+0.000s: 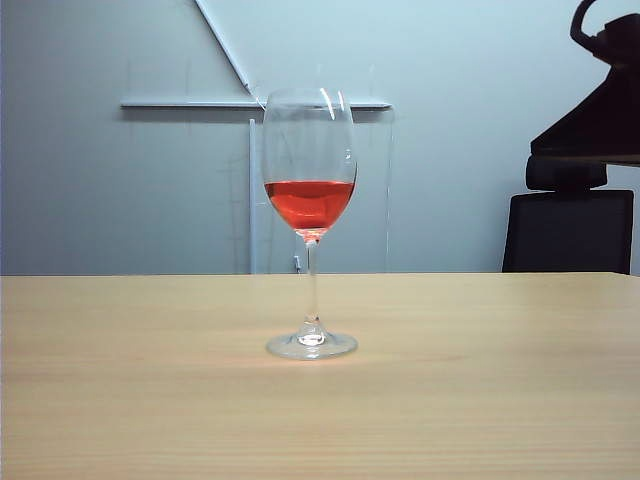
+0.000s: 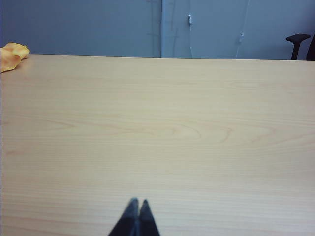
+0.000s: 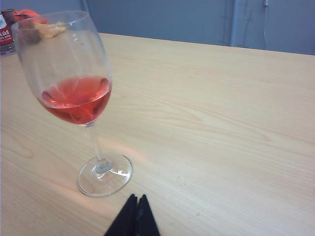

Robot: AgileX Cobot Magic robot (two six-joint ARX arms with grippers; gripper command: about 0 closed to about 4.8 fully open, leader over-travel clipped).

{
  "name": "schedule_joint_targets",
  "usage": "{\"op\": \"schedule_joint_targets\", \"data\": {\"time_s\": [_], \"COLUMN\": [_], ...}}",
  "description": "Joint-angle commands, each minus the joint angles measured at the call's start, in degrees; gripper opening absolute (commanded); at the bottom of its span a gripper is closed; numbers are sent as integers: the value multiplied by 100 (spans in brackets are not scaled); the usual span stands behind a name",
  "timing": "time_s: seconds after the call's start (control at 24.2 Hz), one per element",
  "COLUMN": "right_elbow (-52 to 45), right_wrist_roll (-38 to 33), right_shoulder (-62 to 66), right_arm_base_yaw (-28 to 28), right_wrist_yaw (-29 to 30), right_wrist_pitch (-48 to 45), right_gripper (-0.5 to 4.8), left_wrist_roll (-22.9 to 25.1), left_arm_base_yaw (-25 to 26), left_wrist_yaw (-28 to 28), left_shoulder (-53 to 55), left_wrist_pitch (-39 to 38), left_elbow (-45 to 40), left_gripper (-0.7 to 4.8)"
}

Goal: Gently pick up the goblet, rotate it counterclockwise for two full turns (viewing from above), and then place it back on the table.

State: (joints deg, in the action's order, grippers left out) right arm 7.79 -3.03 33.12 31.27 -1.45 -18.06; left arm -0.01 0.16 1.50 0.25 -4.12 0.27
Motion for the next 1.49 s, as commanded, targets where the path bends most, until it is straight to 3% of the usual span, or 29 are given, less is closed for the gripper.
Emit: {"op": "schedule_joint_targets", "data": {"time_s": [0.04,0.25,0.54,0.62,0.74,1.03,1.49], "right_elbow": [24,9,-326,-658,-776,-776,-774], "right_wrist_roll": [48,46,4,-2,-2,13,37], "right_shoulder": [-15,-734,-1749,-2347,-2699,-3316,-3316], "right_arm_base_yaw": [0,-282,-1563,-2186,-2559,-3064,-3150], "right_wrist_yaw": [-13,188,407,431,678,739,372], "right_wrist_pitch": [-103,605,588,590,798,1628,1672], "right_gripper": [-9,-9,-9,-9,-9,-9,-9], "left_wrist_roll": [2,2,2,2,2,2,2], "left_arm_base_yaw": [-7,-7,-7,-9,-9,-9,-9], "left_wrist_yaw": [-22,-20,-22,-22,-22,-20,-22], "left_shoulder": [9,9,9,9,9,9,9], "left_wrist_pitch": [31,26,31,28,26,24,26], "left_elbow": [24,24,24,24,24,24,24], "left_gripper": [-5,-5,-5,-5,-5,-5,-5]}}
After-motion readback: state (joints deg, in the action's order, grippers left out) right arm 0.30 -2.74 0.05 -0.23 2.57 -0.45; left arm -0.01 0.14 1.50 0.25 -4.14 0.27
